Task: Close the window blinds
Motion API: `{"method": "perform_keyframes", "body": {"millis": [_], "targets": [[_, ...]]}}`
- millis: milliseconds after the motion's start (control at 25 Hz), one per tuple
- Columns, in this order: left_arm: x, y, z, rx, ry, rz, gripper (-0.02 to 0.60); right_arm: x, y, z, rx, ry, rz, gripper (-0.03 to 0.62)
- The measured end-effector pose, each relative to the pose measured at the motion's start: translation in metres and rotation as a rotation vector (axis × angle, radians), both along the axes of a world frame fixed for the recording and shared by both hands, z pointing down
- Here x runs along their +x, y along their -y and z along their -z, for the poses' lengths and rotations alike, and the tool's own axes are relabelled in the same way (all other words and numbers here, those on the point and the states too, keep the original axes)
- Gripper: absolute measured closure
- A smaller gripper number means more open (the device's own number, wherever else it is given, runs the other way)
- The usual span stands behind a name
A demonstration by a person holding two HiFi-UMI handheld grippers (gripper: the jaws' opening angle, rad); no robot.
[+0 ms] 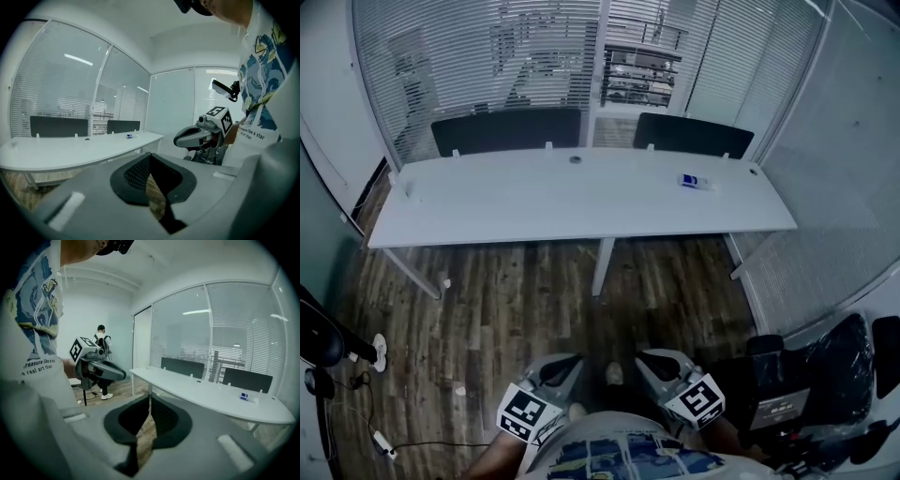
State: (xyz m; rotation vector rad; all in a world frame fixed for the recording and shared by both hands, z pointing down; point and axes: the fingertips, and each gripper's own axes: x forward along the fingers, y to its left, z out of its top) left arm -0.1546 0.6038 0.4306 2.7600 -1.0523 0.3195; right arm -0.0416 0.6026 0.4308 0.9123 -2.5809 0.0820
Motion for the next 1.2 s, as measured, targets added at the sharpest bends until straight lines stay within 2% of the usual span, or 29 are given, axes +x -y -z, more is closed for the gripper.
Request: {"method": "perform_keyframes", "body": {"millis": [480,840,1000,1200], "targets": [[0.027,0.102,-0.001,-0.026,0.036,0.05,0.577,0.025,0.11,-0.002,-0.016,0.047,0.043,0.582],[0.073,0.21,0.016,-0.015,0.065,0.101,0.577,0.069,0.219,0.004,-0.005,0.07,0.105,0.582],[0.087,0.236,0.019,0.023,0.065,0.117,0.577,0.081,0.241,0.002,-0.005,0.077,0.108,0.582],[0.102,0.265,0.021,0.021,0.05,0.138,0.577,0.098,0.269,-0.01,-0.013,0.061,0.12,0.582]]}}
